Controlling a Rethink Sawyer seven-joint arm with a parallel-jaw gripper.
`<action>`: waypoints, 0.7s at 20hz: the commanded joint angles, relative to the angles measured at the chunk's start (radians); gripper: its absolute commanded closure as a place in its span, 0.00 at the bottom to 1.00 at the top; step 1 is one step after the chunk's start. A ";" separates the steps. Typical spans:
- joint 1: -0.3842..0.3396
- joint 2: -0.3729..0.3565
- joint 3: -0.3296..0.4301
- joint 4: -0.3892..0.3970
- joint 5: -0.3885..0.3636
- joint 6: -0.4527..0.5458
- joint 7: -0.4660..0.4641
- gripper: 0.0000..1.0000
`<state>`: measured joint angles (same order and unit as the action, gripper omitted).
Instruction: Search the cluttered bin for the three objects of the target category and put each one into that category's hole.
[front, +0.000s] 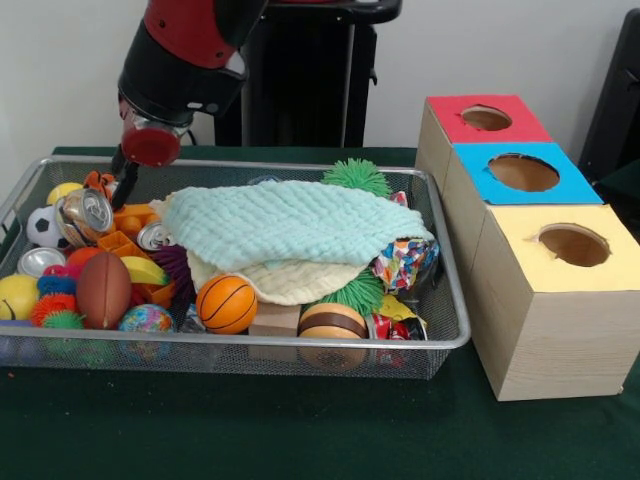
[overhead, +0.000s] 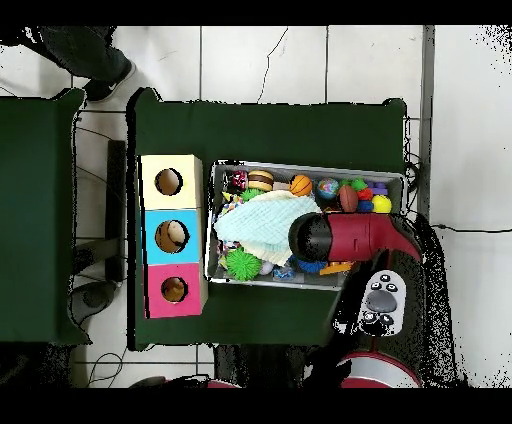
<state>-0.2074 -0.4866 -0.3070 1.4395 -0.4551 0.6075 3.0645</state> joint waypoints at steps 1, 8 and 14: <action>-0.071 -0.053 0.179 0.134 -0.081 -0.017 -0.367 0.00; -0.139 -0.102 0.252 0.230 -0.106 -0.038 -0.384 0.00; -0.172 -0.069 0.295 0.229 -0.137 -0.065 -0.365 0.00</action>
<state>-0.3498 -0.5802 -0.1604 1.5816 -0.5302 0.6065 2.9691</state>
